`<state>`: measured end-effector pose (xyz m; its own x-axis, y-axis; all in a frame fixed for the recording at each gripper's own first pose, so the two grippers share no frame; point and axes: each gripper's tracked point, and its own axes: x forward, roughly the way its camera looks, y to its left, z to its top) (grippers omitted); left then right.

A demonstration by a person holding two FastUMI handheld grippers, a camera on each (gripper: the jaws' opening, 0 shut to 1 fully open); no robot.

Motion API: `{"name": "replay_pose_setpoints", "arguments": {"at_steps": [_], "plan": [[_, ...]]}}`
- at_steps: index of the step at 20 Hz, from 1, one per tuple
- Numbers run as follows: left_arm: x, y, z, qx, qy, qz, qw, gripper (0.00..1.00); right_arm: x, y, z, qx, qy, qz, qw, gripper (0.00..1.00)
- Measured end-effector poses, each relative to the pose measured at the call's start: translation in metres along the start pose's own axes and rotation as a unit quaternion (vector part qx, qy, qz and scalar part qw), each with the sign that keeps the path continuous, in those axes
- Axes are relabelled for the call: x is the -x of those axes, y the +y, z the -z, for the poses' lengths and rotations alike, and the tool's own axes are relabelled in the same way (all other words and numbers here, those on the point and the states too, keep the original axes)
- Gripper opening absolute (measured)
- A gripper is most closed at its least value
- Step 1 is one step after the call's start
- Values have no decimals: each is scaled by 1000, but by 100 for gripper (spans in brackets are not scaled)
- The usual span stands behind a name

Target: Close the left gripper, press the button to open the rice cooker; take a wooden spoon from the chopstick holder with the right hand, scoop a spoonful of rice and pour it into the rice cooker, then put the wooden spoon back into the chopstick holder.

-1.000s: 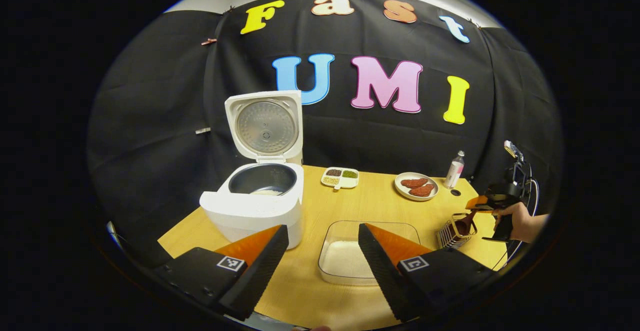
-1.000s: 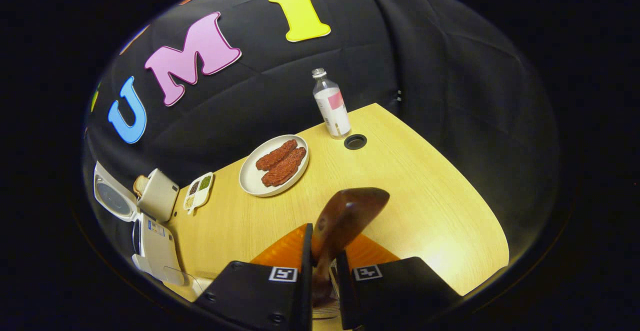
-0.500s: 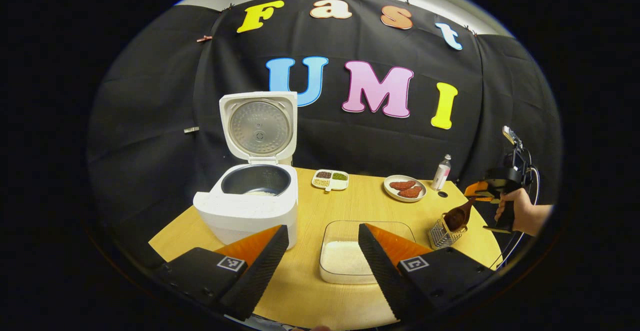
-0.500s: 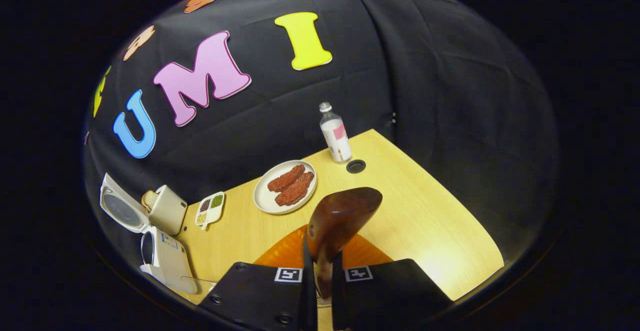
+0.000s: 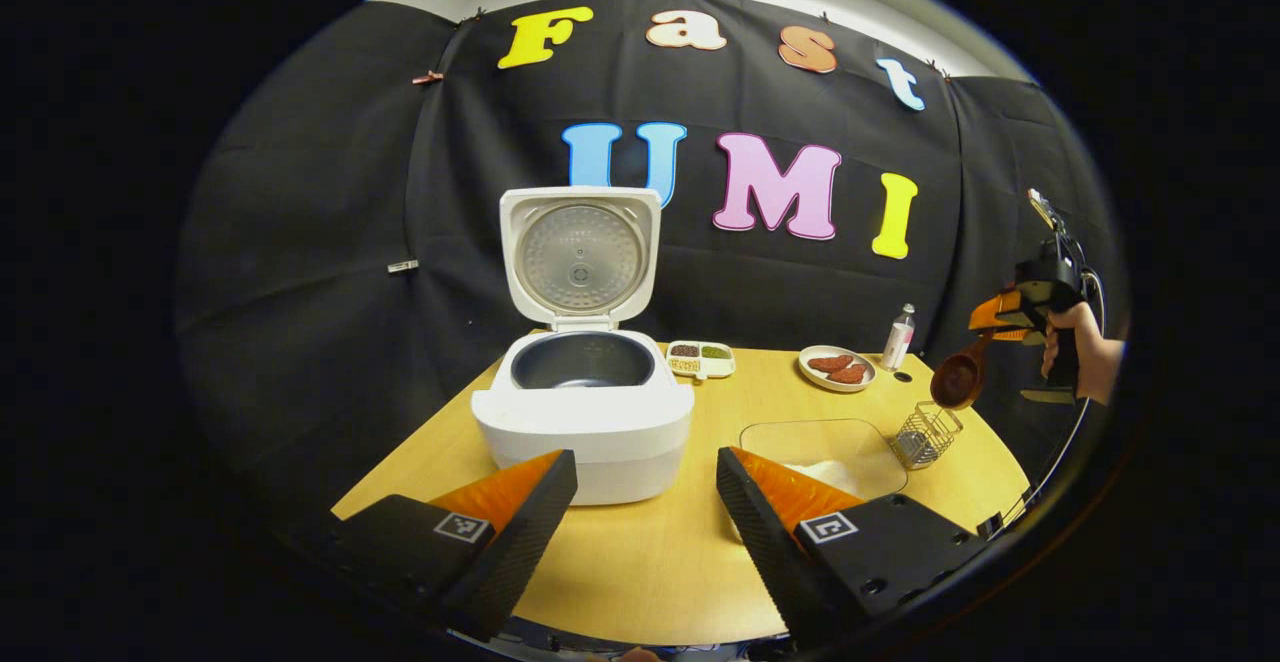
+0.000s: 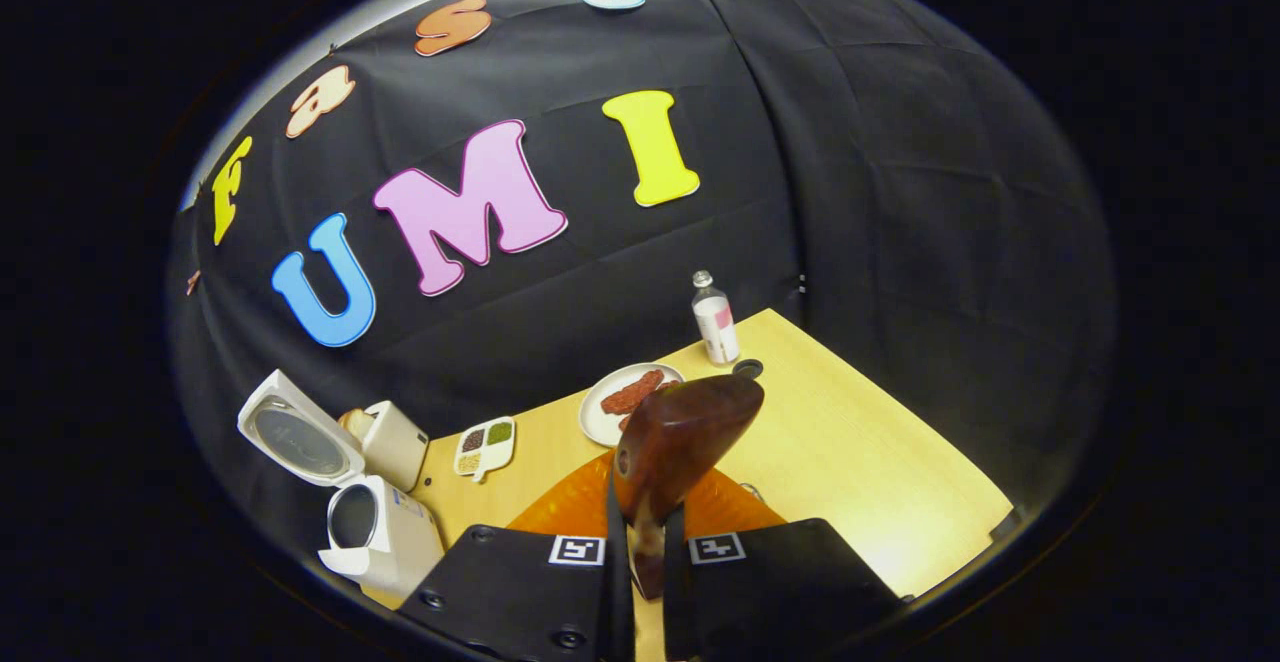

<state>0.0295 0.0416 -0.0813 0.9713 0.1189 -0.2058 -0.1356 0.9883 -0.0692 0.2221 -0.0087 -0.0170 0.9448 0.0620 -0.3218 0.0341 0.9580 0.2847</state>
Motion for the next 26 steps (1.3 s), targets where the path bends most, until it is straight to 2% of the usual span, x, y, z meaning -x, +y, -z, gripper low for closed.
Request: {"name": "replay_pose_setpoints", "arguments": {"at_steps": [6, 11, 15, 19, 23, 26], "plan": [[16, 47, 23, -5, 13, 12, 1000, 96, 16, 80, 38, 16, 9, -41, 999, 16], [19, 77, 33, 5, 26, 1, 1000, 96, 5, 115, 97, 80, 28, -53, 995, 16], [19, 89, 33, 14, 28, -10, 999, 97, -11, 120, 141, 106, 46, -57, 992, 16], [16, 91, 42, 7, 43, 1, 999, 96, -29, 118, 172, 158, 49, -54, 985, 16], [11, 92, 52, -12, 55, 12, 998, 96, -45, 116, 198, 128, 60, -40, 989, 16], [9, 87, 54, -4, 56, 22, 998, 97, -51, 121, 222, 133, 71, -34, 988, 16]]}}
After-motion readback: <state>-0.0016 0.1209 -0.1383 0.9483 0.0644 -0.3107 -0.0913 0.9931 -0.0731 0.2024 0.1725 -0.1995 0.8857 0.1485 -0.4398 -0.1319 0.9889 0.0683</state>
